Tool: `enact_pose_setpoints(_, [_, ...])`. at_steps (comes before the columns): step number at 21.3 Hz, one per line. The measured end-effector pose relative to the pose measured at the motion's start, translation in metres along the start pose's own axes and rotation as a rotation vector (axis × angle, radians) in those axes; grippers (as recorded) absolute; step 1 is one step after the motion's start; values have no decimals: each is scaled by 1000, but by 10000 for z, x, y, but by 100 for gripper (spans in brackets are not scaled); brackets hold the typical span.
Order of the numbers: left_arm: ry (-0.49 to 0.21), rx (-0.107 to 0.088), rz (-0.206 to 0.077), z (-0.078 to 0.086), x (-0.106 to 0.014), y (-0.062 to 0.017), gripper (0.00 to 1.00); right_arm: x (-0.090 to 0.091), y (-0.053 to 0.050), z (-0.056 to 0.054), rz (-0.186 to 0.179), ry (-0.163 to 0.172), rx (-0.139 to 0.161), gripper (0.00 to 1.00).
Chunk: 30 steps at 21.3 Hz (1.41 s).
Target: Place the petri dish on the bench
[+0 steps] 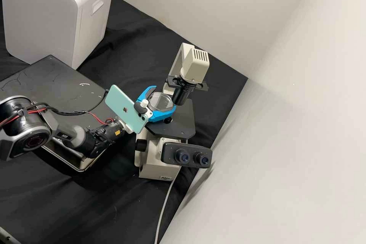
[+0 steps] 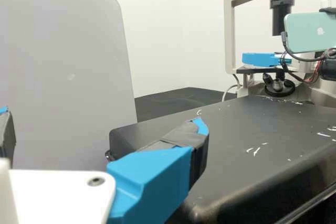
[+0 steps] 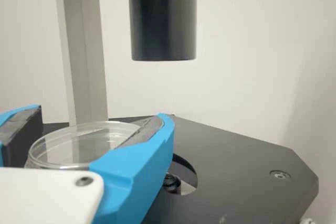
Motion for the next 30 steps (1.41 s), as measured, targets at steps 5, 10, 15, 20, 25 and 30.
enact_pose_setpoints(5, [0, 0, 0, 0, 0, 0, 100, -142, -45, -72, -23, 15, 25, 0])
enact_pose_setpoints(10, [0, 0, 0, 0, 0, 0, 100, -312, -120, -164, -50, 32, 57, 0])
enact_pose_setpoints(15, [0, 0, -2, 0, 1, -4, 100, -473, -215, -289, -97, 61, 66, 0])
enact_pose_setpoints(20, [2, 1, -10, -2, 6, -18, 100, -648, -286, -412, -143, 88, 87, 0])
enact_pose_setpoints(25, [2, 1, -10, -2, 6, -18, 100, -856, -339, -480, -216, 71, 79, 0])
enact_pose_setpoints(30, [2, 1, -10, -2, 6, -18, 100, -965, -339, -574, -224, 100, 95, 0])
